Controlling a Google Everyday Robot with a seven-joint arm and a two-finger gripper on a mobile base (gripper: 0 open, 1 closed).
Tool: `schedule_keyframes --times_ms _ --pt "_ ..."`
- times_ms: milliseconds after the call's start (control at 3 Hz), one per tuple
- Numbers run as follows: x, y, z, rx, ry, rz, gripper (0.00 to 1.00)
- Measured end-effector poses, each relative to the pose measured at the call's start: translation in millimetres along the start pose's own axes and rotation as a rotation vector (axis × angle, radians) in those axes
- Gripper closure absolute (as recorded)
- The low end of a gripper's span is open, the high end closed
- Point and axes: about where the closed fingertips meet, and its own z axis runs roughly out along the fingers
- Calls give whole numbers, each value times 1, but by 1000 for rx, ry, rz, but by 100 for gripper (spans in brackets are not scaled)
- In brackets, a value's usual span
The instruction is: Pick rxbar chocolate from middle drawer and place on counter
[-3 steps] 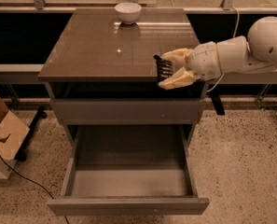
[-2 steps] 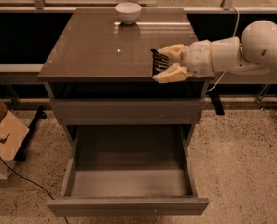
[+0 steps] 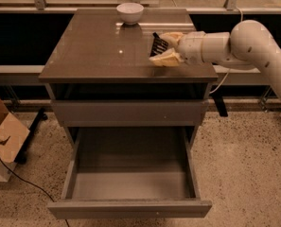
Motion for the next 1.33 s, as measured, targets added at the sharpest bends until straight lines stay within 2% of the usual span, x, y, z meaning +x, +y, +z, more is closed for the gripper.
schedule_keyframes --times_ms 333,667,1333 --pt "12 -28 26 24 19 23 81" --pt "26 -53 48 41 46 61 58" --pt "24 -54 52 40 43 60 11"
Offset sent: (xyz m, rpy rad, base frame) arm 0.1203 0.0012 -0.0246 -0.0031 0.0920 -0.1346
